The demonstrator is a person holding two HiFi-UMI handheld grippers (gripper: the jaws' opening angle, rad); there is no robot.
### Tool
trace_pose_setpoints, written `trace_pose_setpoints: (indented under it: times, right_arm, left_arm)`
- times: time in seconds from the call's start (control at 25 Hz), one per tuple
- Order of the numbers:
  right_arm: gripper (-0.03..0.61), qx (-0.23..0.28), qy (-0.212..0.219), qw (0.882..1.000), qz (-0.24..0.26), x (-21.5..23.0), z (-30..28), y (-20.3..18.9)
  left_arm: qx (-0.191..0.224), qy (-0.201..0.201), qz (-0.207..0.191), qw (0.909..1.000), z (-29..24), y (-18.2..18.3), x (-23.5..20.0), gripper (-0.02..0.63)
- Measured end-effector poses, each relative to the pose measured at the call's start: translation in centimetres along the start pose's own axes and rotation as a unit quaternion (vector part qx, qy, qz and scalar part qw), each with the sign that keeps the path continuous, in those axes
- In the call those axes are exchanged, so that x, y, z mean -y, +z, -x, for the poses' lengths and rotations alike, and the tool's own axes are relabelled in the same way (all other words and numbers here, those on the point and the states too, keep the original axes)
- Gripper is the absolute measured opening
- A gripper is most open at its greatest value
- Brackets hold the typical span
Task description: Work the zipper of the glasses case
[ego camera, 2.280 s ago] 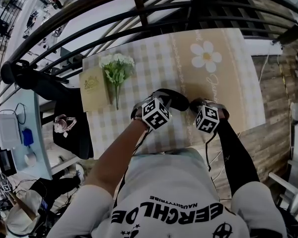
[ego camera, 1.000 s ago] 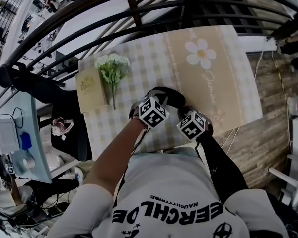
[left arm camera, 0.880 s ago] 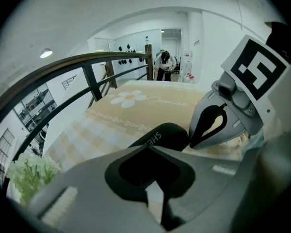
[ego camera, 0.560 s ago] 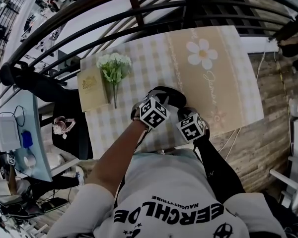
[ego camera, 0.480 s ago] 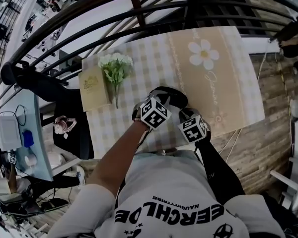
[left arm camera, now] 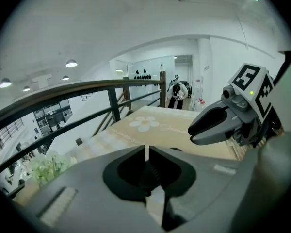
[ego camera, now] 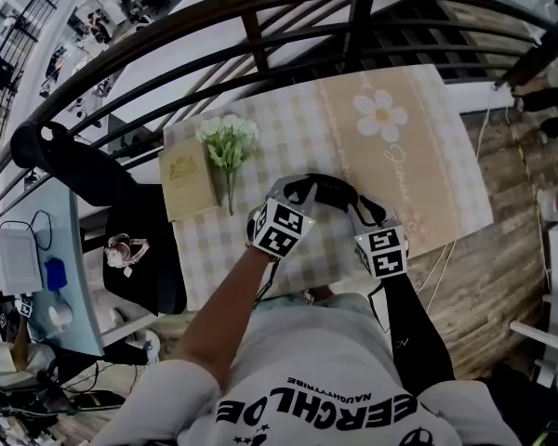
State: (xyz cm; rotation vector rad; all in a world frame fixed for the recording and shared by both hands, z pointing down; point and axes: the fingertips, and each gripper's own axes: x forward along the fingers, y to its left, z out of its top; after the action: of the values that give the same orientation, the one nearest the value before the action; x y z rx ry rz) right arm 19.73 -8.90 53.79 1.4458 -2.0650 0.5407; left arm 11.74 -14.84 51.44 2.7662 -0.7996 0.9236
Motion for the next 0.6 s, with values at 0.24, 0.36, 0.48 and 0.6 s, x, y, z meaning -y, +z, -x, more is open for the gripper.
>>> trace_pose_setpoints:
  times: [0.24, 0.36, 0.48, 0.6]
  right_arm:
    - [0.129, 0.093, -0.046, 0.995, 0.004, 0.2, 4.0, 7.1]
    - [0.13, 0.127, -0.065, 0.99, 0.007, -1.0, 6.3, 9.8]
    - [0.132, 0.156, -0.077, 0.985, 0.013, -2.0, 8.5, 11.5]
    - [0.133, 0.184, -0.08, 0.979, 0.032, -3.1, 10.2, 13.6]
  left_arm:
    - [0.094, 0.041, -0.002, 0.9947, 6.2, 4.5, -1.7, 0.061]
    - [0.133, 0.052, -0.002, 0.9897, 10.1, 6.2, -2.6, 0.07]
    - [0.171, 0.064, -0.003, 0.9831, 13.3, 8.1, -3.0, 0.075]
    - [0.204, 0.08, -0.006, 0.9757, 16.1, 10.0, -3.7, 0.078]
